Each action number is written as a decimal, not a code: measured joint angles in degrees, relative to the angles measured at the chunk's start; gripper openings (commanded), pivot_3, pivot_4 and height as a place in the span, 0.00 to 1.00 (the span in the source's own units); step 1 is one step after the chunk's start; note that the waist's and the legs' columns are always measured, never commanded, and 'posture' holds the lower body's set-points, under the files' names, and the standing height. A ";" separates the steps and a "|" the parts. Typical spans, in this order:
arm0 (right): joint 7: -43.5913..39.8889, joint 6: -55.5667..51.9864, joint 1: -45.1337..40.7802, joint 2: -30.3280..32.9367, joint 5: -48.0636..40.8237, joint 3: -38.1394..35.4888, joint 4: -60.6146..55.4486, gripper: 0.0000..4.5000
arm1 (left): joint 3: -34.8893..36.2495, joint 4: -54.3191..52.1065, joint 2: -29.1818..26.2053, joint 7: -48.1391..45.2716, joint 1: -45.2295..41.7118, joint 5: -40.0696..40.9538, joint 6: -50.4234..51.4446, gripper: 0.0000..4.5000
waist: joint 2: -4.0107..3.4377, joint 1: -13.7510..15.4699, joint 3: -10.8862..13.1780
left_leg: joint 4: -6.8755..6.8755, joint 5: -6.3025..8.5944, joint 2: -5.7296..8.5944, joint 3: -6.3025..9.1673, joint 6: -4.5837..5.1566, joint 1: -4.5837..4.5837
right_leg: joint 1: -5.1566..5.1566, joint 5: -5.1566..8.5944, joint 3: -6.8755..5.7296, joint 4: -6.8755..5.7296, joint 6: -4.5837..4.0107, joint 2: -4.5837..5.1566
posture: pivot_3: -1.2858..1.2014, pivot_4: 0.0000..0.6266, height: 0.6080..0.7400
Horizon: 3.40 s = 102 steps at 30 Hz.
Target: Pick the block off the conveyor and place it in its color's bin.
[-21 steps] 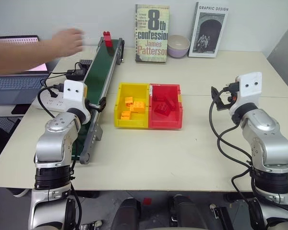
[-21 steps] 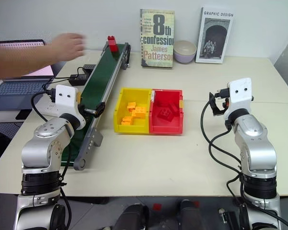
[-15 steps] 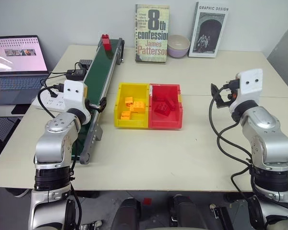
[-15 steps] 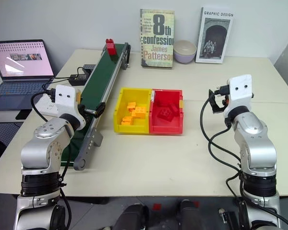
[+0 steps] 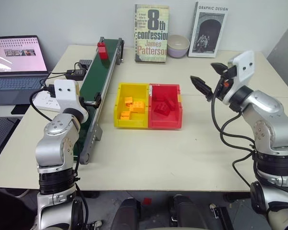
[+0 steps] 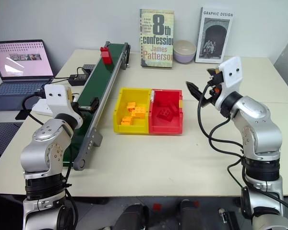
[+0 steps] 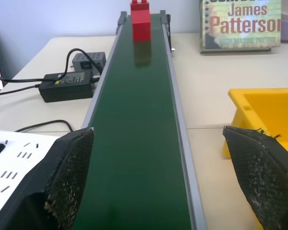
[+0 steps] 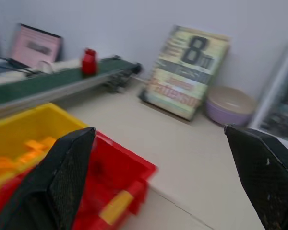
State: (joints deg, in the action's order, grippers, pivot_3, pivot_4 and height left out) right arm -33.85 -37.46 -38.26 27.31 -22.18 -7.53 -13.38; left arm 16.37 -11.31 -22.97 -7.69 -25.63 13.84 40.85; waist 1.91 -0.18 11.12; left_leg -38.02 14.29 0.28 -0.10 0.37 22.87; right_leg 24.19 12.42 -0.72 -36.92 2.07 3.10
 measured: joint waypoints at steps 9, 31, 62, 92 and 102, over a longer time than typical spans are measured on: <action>-12.34 -1.35 -2.99 -0.78 -10.39 5.65 -1.25 1.00 | 2.71 -2.63 0.66 1.05 3.28 0.66 -0.39 0.99 | 0.00 0.17 0.00 | -0.02 0.00 0.00 0.10 0.00 0.01 | 0.00 0.00 0.02 -0.02 -0.01 0.06 | 0.52 0.24 1.00; -10.85 -5.44 -0.52 -0.18 -16.27 6.58 -8.34 1.00 | 2.71 -1.56 0.64 1.47 1.57 1.72 -0.21 0.99 | 0.00 0.13 0.00 | -0.02 0.00 -0.03 0.09 -0.01 0.03 | 0.01 0.00 0.03 0.00 -0.02 0.07 | 0.52 0.24 1.00; -9.49 -9.23 1.79 4.10 -21.84 6.53 -11.65 1.00 | 2.38 -0.88 1.83 3.15 5.04 2.29 0.36 0.76 | 0.00 0.15 0.00 | -0.02 0.00 -0.05 0.08 -0.01 0.04 | 0.01 0.00 0.04 0.02 -0.02 0.10 | 0.52 0.24 1.00; 11.55 -10.44 11.86 6.36 -8.43 3.39 -20.19 1.00 | -19.75 20.28 -2.24 -23.34 -23.78 0.64 -6.11 0.34 | 0.05 1.77 0.01 | -0.03 0.00 0.13 -0.02 0.00 0.21 | 0.07 0.02 -0.10 0.17 -0.01 0.07 | 0.52 0.24 1.00; 21.49 -17.43 18.38 4.02 -6.27 -0.62 -30.00 1.00 | -31.61 57.78 10.87 -43.42 -39.99 -8.25 -34.97 0.51 | 0.04 0.60 0.01 | 0.05 0.04 0.04 -0.10 0.07 0.22 | 0.18 0.09 -0.08 0.11 0.06 -0.06 | 0.52 0.24 1.00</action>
State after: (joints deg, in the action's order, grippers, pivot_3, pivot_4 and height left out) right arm -12.36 -54.89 -19.88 31.33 -28.45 -8.15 -43.38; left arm -15.24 46.47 -12.11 -51.12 -65.63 5.60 5.88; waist 1.95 0.43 11.13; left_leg -37.97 14.33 0.32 -0.20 0.43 23.09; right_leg 24.37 12.50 -0.80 -36.82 2.13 3.04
